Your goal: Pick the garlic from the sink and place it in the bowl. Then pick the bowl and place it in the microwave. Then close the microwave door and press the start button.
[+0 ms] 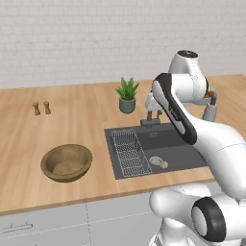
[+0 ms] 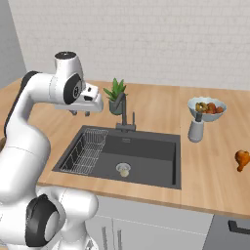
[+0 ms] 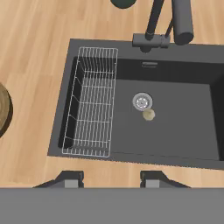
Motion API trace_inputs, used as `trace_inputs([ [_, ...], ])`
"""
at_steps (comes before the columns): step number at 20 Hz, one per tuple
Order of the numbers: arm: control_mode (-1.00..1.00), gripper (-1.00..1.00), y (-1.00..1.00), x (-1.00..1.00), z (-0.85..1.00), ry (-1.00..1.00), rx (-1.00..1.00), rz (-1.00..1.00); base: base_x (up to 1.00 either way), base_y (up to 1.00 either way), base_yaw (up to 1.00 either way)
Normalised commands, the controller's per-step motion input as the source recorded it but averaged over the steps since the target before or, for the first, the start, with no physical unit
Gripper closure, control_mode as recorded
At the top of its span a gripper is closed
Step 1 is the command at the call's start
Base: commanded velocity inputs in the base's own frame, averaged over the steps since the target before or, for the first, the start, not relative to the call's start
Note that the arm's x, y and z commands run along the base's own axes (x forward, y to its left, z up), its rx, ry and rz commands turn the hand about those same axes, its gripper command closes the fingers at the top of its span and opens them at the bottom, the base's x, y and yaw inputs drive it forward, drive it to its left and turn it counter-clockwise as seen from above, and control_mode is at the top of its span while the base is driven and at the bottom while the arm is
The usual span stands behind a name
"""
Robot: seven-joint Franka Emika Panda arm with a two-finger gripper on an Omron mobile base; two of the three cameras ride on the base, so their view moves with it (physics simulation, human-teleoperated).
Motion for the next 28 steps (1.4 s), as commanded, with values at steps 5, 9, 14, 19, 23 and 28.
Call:
trace_inputs([
  [5, -1.0, -1.0, -0.35, -0.01, -0.43, -0.1, 0.0, 0.05, 0.0, 0.0, 0.0],
  [9, -1.0, -1.0, -0.97, -0.04, -0.83, -0.03, 0.0, 0.05, 0.0, 0.0, 0.0],
  [14, -1.0, -1.0, -0.73, 0.0, -0.91, 0.13, 0.02, 0.0, 0.0, 0.0, 0.0],
  [19, -1.0, -1.0, -0.19, 0.16, -0.46, 0.14, 0.05, 0.0, 0.0, 0.0, 0.0],
  [23, -1.0, -1.0, -0.04, 0.31, -0.33, 0.01, 0.0, 0.0, 0.0, 0.0, 0.0],
  [28, -1.0, -1.0, -0.01, 0.19, -0.58, 0.01, 0.0, 0.0, 0.0, 0.0, 0.0],
])
